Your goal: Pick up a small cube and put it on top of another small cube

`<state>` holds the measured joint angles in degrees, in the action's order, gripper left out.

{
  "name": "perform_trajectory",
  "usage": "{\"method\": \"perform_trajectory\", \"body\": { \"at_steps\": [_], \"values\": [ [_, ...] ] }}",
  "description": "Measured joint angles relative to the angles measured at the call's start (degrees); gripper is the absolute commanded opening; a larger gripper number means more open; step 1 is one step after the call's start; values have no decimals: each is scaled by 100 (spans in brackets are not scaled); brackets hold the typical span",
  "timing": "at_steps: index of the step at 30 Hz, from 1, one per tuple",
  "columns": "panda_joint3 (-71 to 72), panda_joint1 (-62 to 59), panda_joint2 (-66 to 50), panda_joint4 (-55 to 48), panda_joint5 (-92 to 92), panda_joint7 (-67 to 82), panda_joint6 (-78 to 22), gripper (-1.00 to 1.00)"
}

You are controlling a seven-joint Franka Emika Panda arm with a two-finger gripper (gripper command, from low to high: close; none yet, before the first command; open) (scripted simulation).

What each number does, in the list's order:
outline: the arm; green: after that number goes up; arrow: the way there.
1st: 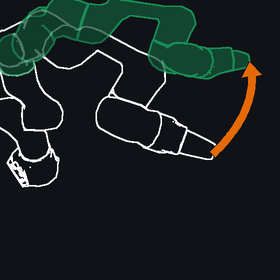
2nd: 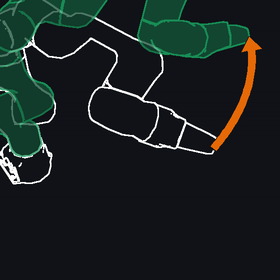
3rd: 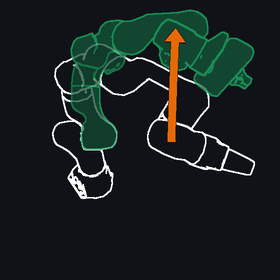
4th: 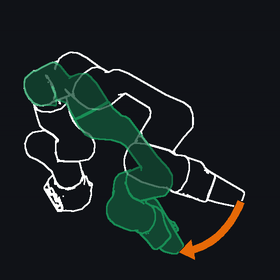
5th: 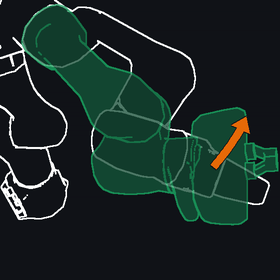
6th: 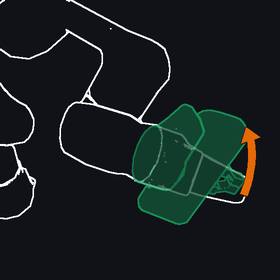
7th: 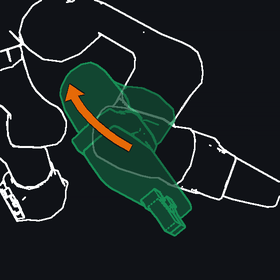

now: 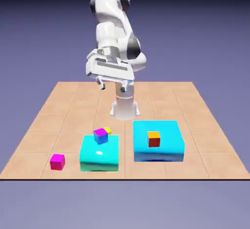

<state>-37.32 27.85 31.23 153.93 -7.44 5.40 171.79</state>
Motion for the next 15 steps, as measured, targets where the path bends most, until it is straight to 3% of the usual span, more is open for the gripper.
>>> {"method": "perform_trajectory", "body": {
  "at_steps": [15],
  "values": [
    [-2915,2122,-112,-553,-581,3738,-173,0]
  ]
}}
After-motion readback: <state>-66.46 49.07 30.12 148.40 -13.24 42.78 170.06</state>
